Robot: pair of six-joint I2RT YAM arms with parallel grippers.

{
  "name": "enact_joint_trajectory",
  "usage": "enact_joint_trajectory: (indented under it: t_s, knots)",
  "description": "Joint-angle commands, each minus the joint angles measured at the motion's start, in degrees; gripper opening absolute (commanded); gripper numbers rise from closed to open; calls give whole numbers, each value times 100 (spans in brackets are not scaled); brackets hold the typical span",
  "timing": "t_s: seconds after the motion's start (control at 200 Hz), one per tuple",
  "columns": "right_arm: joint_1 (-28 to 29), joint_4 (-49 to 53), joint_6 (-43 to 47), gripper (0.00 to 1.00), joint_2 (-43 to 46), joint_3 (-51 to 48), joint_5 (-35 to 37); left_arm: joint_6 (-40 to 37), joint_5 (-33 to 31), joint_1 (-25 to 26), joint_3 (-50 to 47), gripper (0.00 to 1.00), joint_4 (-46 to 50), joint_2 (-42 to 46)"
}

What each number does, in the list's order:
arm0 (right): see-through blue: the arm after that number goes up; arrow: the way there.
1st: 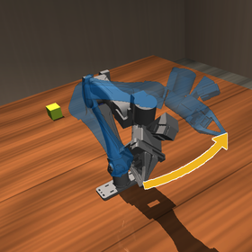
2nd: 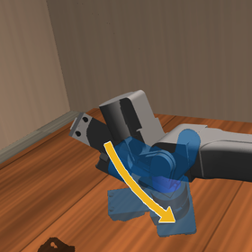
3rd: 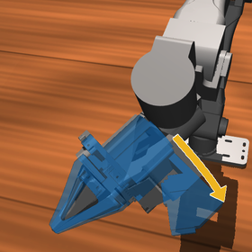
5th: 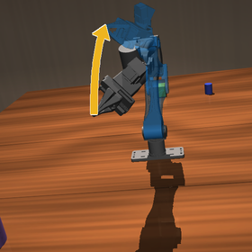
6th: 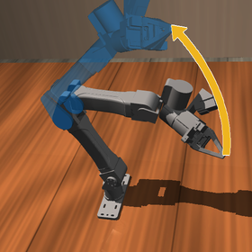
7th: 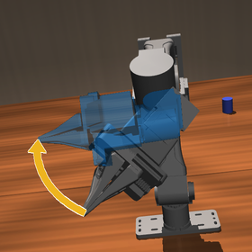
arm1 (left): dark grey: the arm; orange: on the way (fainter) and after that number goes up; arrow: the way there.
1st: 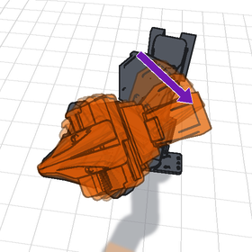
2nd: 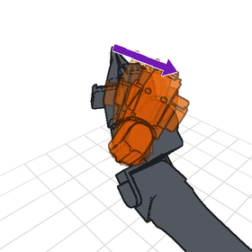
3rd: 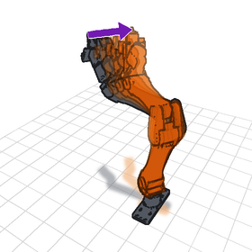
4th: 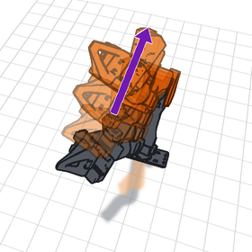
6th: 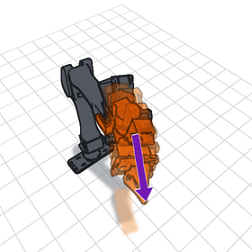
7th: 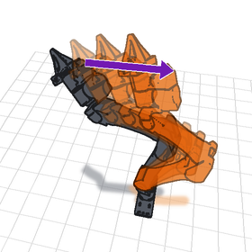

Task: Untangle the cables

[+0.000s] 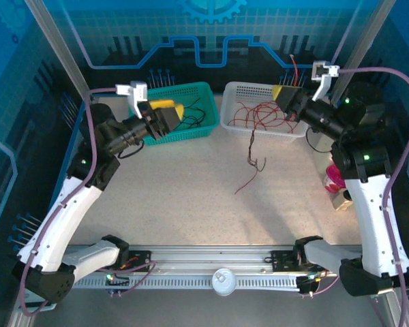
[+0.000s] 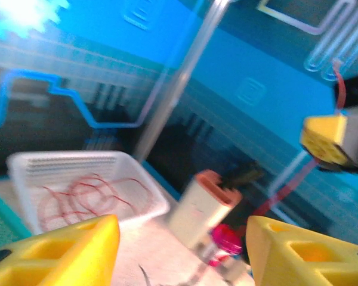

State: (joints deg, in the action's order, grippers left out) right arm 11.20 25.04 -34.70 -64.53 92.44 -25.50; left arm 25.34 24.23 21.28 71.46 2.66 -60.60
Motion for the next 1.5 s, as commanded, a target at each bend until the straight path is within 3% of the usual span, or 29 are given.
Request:
enact_joint_trajectory:
  t_s: [0.0,0.16,0.48,0.63,1.035,1.36,1.495]
  knots:
    - [328,-80,208,0,-292,426,437,89,309,461,-27,64,19,158]
    - [616,-70,306,0,-673,779,673,-235,-17,957,-129,68,215,51]
    - [980,-137,304,0,-948,918,810,-492,-130,1260,33,73,122,-747]
    - [1094,-171,315,0,-976,911,855,-893,-692,1581,83,73,290,-959]
    - [1161,-240,271,0,-912,772,828,-1190,-920,1706,243,71,166,-1562]
    - [1165,-311,237,0,-798,545,819,-1082,-819,1757,346,45,-103,-1883]
    - [1163,-326,234,0,-729,436,805,-1090,-788,1761,419,16,-67,-1956]
